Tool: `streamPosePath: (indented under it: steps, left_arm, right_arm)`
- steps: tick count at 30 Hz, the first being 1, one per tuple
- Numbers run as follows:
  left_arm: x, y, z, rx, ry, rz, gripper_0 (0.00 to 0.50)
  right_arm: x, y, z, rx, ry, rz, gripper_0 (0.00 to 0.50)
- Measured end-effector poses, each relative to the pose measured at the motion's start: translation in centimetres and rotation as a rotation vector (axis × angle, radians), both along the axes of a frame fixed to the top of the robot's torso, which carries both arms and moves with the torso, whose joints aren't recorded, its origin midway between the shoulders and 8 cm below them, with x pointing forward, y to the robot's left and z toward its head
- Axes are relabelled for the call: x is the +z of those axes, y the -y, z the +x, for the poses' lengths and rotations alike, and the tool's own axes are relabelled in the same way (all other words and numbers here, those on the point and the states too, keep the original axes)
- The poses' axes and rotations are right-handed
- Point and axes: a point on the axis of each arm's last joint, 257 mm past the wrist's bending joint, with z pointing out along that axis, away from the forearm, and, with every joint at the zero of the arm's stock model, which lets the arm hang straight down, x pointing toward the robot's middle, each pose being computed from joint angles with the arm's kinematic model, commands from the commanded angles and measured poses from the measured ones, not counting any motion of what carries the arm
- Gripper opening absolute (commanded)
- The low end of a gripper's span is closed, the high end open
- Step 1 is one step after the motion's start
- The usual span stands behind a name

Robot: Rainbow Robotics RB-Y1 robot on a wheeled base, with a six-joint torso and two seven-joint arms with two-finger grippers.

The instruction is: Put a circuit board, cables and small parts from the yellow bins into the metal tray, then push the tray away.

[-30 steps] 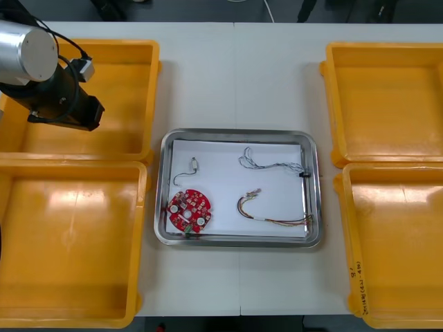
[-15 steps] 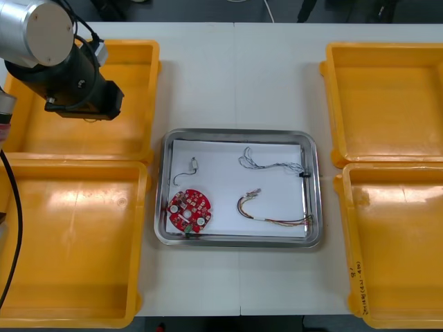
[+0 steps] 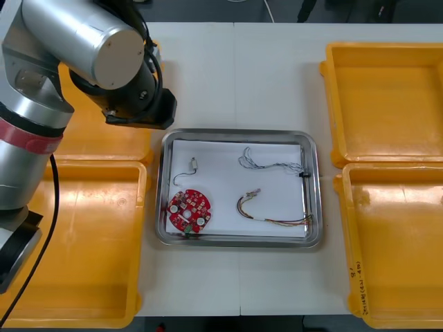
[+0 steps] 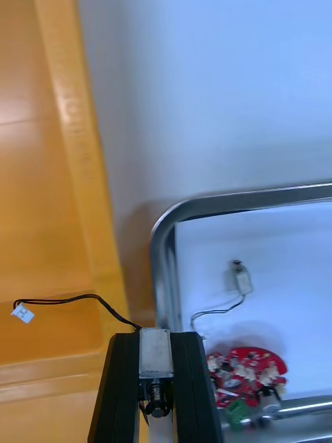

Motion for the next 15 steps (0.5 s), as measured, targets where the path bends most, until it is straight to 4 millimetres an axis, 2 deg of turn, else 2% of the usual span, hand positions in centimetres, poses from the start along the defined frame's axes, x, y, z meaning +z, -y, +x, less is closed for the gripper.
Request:
streamPosePath:
  steps: [7,15]
  left_arm:
    - [-1.1,3.1,-1.5,0.135,-0.019,-0.083,0.000]
    - [-3.7,5.5,-2.7,0.071,-0.027,-0.036,0.000]
  right_arm:
    - [0.3,-0.3,0.4,0.005,0.023,0.004,0.500]
    - [0.7,-1.1,0.7,0.023,0.048,0.006,0.500]
